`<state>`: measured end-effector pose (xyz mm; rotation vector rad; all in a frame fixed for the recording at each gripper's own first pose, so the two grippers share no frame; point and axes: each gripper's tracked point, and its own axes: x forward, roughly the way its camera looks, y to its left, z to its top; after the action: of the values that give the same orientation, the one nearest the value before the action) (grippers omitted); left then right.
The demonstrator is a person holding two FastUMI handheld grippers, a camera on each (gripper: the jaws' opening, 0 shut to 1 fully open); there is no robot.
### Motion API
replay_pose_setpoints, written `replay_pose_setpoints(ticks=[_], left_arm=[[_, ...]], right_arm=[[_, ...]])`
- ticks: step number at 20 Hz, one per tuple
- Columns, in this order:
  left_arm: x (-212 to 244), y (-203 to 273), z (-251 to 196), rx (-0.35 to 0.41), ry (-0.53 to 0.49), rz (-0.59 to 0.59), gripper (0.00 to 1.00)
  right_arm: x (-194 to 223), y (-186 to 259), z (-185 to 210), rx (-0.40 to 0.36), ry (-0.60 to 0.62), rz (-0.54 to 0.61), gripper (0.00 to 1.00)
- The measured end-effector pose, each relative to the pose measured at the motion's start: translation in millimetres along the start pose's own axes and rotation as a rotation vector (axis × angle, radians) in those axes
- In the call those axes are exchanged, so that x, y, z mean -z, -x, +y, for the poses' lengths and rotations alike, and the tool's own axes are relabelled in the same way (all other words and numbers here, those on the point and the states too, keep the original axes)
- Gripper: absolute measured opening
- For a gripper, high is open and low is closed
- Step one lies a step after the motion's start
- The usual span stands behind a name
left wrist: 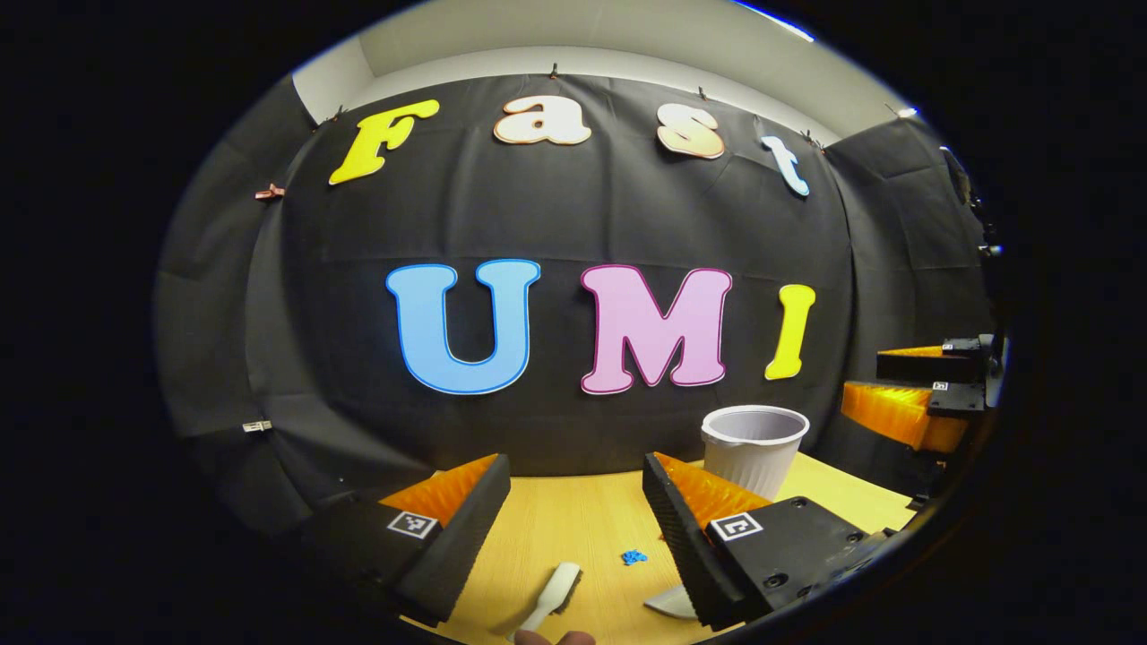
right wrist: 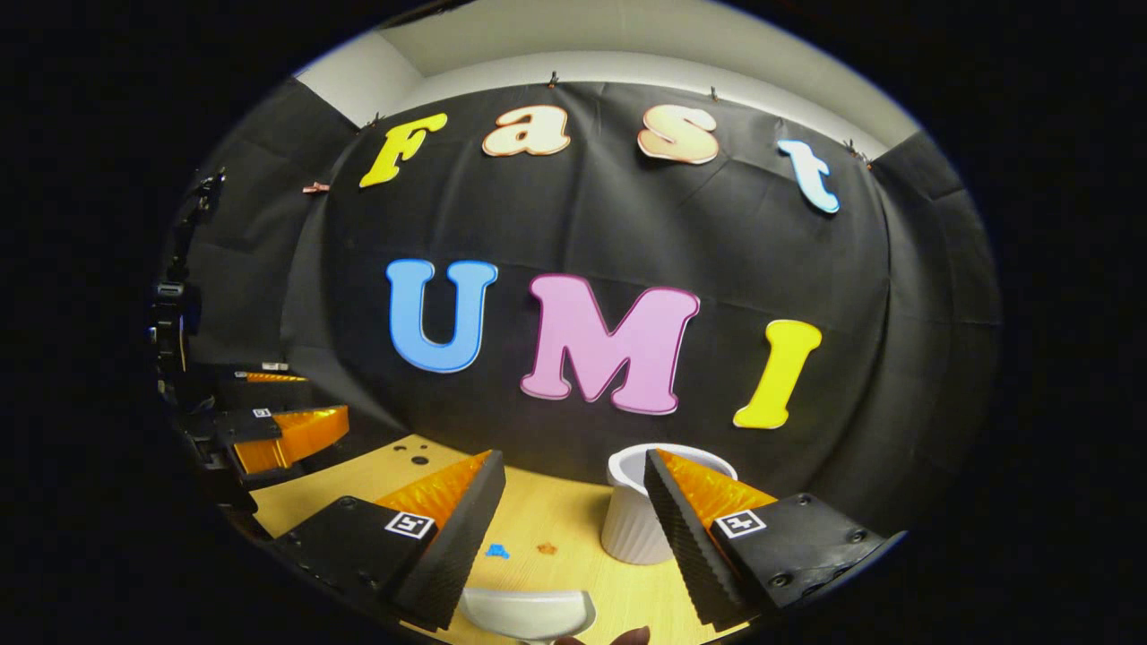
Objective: Pick up the small broom and dustpan from the desktop, sweep the trash into the dustpan with the broom, and then empty the trash into the garbage bin.
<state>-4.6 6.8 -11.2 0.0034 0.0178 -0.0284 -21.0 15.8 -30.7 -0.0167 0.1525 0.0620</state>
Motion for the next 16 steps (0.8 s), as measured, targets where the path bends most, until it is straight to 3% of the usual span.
replay_pose_setpoints(ticks=[8,16], left_arm=[[23.1,3.5,10.3,0.003,0.02,0.051,0.94],[33.4,6.7,17.2,0.005,0.016,0.072,0.95]], right_arm=[[110.0,31.1,12.3,-0.105,0.011,0.363,0.97],[235.3,75.9,27.1,-0.158,-0.023,0.737,0.96]])
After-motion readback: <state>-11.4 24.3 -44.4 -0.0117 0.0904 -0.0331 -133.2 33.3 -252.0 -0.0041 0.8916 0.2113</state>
